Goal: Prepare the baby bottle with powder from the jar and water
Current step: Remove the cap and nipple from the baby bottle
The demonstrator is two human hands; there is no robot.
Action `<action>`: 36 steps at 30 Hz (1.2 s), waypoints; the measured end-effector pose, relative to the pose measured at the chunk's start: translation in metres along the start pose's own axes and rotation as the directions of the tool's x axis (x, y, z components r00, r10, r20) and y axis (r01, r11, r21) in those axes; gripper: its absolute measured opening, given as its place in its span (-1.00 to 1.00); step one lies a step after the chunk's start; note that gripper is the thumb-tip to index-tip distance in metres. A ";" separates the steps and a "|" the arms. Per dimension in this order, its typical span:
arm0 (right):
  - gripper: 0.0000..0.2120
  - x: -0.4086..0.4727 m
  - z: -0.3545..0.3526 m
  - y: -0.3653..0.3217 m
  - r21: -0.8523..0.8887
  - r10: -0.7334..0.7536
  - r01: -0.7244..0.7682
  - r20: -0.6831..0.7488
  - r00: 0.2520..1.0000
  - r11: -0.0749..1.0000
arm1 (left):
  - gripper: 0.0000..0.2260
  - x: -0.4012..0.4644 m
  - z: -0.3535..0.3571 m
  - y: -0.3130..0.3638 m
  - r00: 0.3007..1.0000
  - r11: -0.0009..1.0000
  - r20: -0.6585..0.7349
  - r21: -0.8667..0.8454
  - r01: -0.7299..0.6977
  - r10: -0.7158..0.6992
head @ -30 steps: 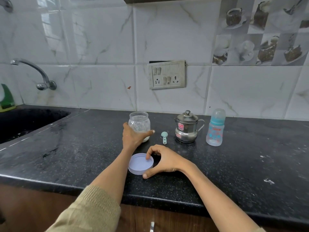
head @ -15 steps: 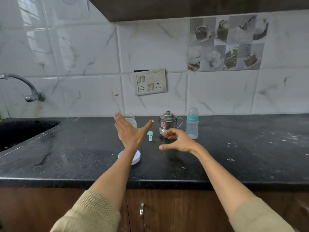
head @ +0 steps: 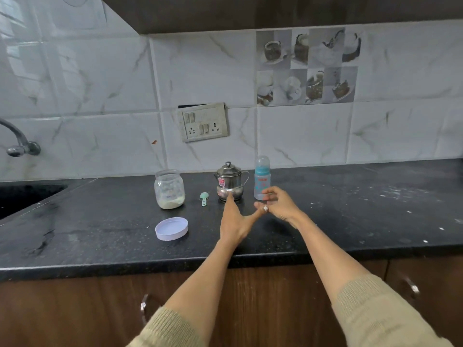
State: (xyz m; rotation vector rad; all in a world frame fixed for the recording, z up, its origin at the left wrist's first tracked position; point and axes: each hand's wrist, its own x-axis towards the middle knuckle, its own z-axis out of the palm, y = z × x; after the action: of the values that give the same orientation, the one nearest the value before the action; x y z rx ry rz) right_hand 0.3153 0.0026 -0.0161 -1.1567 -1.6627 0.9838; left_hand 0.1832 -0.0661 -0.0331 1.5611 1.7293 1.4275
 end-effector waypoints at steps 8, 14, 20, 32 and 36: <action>-0.41 0.029 0.001 0.012 0.008 0.059 -0.059 -0.115 0.992 0.998 | -0.19 0.038 0.019 -0.004 0.992 0.998 0.123 0.055 -0.003 -0.003; -0.24 0.062 -0.001 0.019 0.029 0.104 -0.101 -0.163 0.981 0.994 | -0.21 0.074 0.031 -0.001 0.991 0.997 0.135 0.074 -0.008 -0.003; -0.18 0.089 -0.001 0.032 -0.035 0.133 -0.139 -0.150 0.980 0.990 | -0.25 0.106 0.044 -0.003 0.989 0.997 0.145 0.079 0.003 -0.014; -0.49 0.100 -0.002 0.035 -0.098 0.039 -0.049 -0.102 0.994 0.994 | -0.43 0.124 0.053 -0.007 0.971 0.999 0.238 0.042 0.008 -0.018; -0.49 0.087 0.000 0.030 -0.086 0.033 -0.040 -0.086 0.996 0.995 | -0.50 0.113 0.045 -0.006 0.971 0.999 0.241 0.033 0.002 -0.010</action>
State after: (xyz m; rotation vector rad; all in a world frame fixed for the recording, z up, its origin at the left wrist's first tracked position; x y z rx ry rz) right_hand 0.3059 0.0940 -0.0260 -1.2738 -1.6359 0.8797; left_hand 0.1846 0.0552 -0.0198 1.6678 1.6190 1.1566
